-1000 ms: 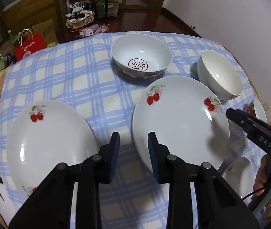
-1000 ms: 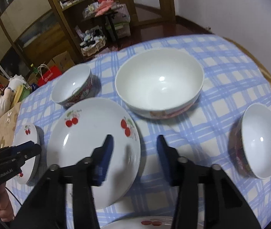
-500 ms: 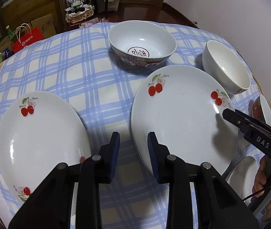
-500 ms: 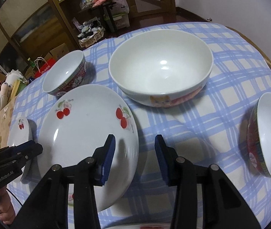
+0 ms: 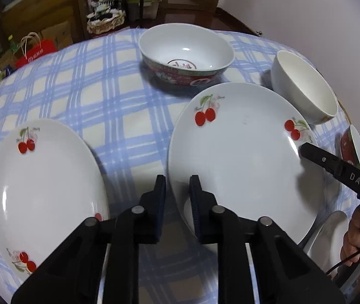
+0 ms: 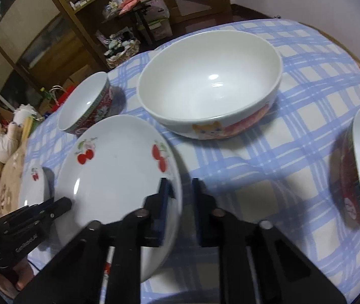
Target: Organize plates and bowls
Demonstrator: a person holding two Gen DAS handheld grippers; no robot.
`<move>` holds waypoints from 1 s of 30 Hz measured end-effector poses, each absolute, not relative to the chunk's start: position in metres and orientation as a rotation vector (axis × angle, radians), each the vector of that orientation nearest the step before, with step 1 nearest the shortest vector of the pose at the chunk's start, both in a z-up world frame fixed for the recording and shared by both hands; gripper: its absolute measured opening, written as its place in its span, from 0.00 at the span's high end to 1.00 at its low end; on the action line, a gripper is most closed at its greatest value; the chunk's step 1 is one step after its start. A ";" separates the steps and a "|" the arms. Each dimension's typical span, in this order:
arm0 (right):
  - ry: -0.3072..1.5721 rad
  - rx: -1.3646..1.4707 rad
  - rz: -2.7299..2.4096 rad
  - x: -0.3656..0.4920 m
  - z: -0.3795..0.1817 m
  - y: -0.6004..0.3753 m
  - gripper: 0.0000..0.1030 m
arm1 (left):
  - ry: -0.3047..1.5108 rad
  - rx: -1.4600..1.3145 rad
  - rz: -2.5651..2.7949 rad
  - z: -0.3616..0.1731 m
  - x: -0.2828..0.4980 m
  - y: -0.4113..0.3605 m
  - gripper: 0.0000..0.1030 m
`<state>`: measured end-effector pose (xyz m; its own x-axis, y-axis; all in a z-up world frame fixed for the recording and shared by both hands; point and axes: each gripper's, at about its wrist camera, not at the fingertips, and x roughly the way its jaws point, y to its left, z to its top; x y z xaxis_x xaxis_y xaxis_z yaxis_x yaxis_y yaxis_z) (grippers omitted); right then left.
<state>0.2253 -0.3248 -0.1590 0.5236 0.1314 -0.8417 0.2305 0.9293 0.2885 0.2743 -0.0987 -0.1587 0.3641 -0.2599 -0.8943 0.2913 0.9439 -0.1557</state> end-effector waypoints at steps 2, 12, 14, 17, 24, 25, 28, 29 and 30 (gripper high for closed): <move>1.021 0.358 -0.058 0.227 -0.157 -0.320 0.90 | 1.134 0.052 -0.351 -0.160 0.272 -0.102 0.85; 1.029 0.379 -0.047 0.229 -0.157 -0.321 0.90 | 1.130 0.002 -0.355 -0.162 0.272 -0.099 0.85; 1.033 0.377 -0.049 0.228 -0.157 -0.321 0.90 | 1.135 -0.018 -0.374 -0.161 0.273 -0.095 0.85; 1.039 0.391 -0.049 0.227 -0.156 -0.323 0.90 | 1.144 -0.018 -0.415 -0.160 0.274 -0.093 0.85; 1.043 0.343 -0.058 0.228 -0.153 -0.316 0.90 | 1.141 -0.007 -0.408 -0.161 0.272 -0.092 0.86; 1.043 0.343 -0.059 0.228 -0.153 -0.316 0.90 | 1.140 -0.007 -0.407 -0.161 0.271 -0.091 0.87; 1.046 0.356 -0.068 0.227 -0.153 -0.315 0.90 | 1.144 -0.021 -0.401 -0.159 0.271 -0.089 0.87; 1.046 0.357 -0.070 0.226 -0.152 -0.315 0.90 | 1.146 -0.021 -0.401 -0.158 0.271 -0.089 0.87; 1.047 0.353 -0.071 0.226 -0.151 -0.314 0.90 | 1.146 -0.023 -0.402 -0.158 0.271 -0.088 0.87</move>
<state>0.2257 -0.3142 -0.1515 0.5031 0.1097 -0.8572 0.2239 0.9415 0.2519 0.2706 -0.0882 -0.1581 0.3485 -0.3214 -0.8805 0.2986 0.9285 -0.2208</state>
